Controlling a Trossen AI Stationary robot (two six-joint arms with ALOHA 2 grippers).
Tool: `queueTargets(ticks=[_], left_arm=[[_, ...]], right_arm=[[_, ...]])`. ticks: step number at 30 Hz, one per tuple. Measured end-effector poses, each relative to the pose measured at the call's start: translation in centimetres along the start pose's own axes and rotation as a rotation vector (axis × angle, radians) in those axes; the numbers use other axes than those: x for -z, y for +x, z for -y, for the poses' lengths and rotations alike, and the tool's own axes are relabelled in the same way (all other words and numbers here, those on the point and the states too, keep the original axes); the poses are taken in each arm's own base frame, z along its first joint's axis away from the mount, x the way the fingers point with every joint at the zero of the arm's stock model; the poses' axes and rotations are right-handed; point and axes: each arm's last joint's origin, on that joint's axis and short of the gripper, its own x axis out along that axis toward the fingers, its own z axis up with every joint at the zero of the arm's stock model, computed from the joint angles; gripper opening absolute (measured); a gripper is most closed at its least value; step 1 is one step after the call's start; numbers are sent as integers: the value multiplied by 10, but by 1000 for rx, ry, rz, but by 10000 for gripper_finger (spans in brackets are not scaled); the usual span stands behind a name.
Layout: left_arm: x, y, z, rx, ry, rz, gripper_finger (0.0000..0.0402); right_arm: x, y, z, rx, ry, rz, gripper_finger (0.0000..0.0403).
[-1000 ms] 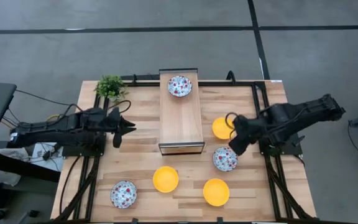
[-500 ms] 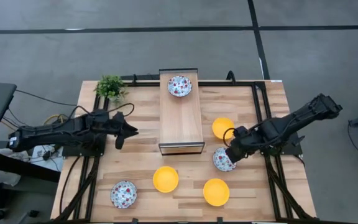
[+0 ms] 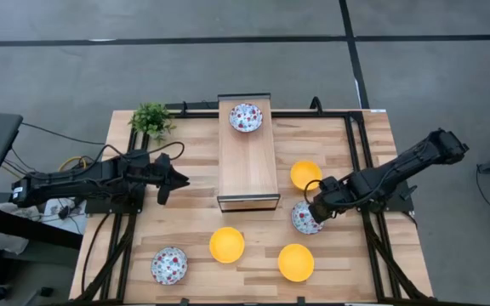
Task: Pick & Place Mini bowls
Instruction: Stack the top white patterned bowl on the other white patterned bowl on the shelf
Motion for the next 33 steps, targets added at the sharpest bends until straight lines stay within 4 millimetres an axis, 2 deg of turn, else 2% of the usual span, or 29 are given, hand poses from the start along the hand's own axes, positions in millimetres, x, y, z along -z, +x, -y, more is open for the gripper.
queueTargets(ticks=[5, 15, 22, 27, 33], left_arm=[[0, 0, 1, 21, 0, 1, 85], [-1, 0, 1, 23, -22, 0, 85], [-1, 0, 1, 23, -22, 0, 85], [-1, 0, 1, 24, -25, 2, 85], [-1, 0, 1, 25, -24, 7, 85]], right_arm=[[0, 6, -1, -71, 8, 7, 186], [11, 11, 1, -52, 21, 2, 182], [18, 27, 4, -98, 78, 5, 179], [19, 30, 4, -118, 95, 10, 173], [19, 32, 5, -113, 99, 8, 147]])
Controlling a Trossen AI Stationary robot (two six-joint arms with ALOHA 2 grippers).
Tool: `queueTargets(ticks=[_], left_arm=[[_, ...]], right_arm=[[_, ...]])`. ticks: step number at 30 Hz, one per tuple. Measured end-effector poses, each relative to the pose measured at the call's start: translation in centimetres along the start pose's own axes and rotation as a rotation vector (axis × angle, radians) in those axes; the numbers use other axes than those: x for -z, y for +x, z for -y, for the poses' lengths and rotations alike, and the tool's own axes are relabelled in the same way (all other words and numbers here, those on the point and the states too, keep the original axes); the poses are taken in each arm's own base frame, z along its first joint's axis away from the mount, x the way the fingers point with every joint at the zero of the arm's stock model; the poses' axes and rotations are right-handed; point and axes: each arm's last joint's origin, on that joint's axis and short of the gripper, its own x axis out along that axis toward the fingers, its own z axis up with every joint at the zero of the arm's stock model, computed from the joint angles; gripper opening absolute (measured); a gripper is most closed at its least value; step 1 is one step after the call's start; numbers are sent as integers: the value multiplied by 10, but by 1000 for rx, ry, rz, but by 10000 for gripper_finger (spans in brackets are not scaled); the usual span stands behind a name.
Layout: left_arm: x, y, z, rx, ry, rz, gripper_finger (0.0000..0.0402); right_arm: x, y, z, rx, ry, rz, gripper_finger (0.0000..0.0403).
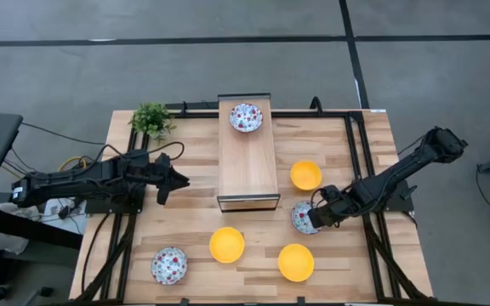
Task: Pick & Place Mini bowls
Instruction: Stack the top white patterned bowl on the other white patterned bowl on the shelf
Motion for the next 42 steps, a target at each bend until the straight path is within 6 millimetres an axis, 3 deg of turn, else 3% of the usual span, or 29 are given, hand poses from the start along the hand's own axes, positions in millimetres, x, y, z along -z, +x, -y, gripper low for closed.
queueTargets(ticks=[8, 21, 42], left_arm=[[0, 0, 0, 0, 0, 0, 85], [0, 0, 0, 0, 0, 0, 85], [-7, 0, 2, 22, 29, 67, 85]], right_arm=[[-1, 0, 0, -4, 16, 23, 81], [-1, 3, -2, -1, 20, 34, 11], [0, -3, -14, -79, -8, 36, 0]])
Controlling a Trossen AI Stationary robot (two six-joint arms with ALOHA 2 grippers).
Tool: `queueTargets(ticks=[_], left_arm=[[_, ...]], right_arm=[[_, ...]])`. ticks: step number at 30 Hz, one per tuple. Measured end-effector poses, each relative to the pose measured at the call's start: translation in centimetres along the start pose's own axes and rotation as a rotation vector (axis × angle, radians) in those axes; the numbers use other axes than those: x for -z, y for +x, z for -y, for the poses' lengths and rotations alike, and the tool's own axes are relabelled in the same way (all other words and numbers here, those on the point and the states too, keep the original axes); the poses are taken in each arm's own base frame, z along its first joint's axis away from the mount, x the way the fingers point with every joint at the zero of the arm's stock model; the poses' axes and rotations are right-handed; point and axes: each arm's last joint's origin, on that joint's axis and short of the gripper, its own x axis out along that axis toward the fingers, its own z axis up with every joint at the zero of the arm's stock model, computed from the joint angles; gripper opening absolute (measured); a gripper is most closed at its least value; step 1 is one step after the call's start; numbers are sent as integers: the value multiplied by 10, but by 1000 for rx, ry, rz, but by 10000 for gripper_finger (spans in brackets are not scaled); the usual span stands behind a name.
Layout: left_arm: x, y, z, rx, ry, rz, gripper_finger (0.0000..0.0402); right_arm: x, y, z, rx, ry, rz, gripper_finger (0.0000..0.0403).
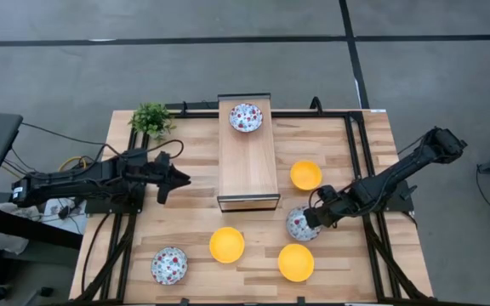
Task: Pick & Place Mini bowls
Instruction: Stack the top white patterned bowl on the other white patterned bowl on the shelf
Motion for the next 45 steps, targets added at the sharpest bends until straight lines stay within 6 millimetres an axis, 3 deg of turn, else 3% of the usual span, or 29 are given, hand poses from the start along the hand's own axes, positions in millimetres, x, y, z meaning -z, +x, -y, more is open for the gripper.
queueTargets(ticks=[15, 27, 38, 45], left_arm=[[-7, 0, 3, 42, 69, 69, 85], [-36, -8, 19, 180, 213, 382, 85], [-88, -20, 42, 186, 407, 504, 88], [-119, -9, 51, 157, 521, 505, 116]], right_arm=[[-4, -32, -2, -152, -13, 15, 1], [-17, -68, 3, -401, -27, 43, 0], [-38, -85, -7, -567, -96, 169, 0], [-56, -119, -24, -635, -178, 293, 0]])
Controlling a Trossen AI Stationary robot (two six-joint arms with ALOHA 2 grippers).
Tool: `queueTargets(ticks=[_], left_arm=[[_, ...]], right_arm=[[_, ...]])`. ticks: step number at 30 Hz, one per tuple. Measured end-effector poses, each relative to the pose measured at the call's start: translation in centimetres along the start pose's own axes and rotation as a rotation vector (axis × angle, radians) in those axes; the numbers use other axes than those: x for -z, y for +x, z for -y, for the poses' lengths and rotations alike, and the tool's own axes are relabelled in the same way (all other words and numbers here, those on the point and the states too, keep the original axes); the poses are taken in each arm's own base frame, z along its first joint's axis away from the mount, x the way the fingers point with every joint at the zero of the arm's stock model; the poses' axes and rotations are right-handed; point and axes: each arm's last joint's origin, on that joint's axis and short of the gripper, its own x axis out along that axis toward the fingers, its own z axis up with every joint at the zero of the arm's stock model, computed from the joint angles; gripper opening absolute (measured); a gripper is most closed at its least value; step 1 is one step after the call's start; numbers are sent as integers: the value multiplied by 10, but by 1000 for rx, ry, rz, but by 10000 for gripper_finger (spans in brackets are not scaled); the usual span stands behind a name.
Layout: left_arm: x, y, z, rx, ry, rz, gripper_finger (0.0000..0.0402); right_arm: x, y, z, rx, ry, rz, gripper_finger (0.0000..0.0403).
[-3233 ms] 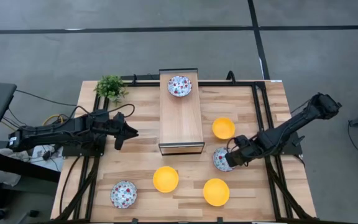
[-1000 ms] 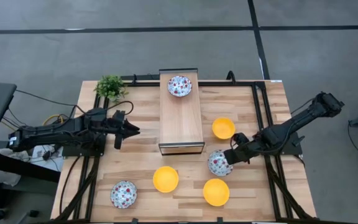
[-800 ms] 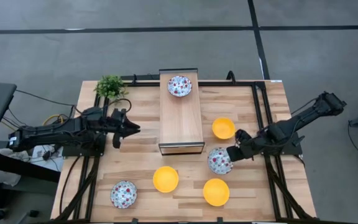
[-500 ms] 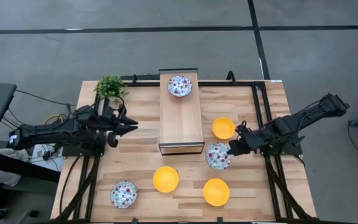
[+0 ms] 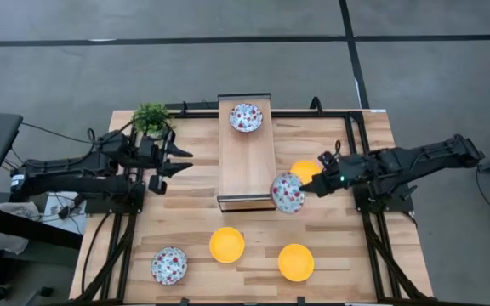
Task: Pick & Place Mini bowls
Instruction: Stack the top white patterned bowl on the other white patterned bowl on the shelf
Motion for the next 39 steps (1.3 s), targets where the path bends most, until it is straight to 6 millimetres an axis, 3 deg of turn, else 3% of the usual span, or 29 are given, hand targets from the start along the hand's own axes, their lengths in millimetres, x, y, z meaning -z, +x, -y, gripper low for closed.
queueTargets(ticks=[7, 15, 22, 31, 39], left_arm=[[-10, 23, -7, 3, 59, -24, 152], [-31, 38, -12, 3, 197, 7, 172], [-44, 51, -4, 12, 452, 34, 173], [-34, 64, 7, -150, 732, -102, 173], [-21, 76, 13, -279, 1007, -310, 173]], right_arm=[[-31, -17, -25, 20, -99, 35, 0], [-70, -20, -45, 66, -168, 24, 0], [-108, -6, -59, 151, -245, -9, 0], [-156, 21, -78, 243, -357, -22, 0], [-186, 46, -80, 347, -374, -111, 0]])
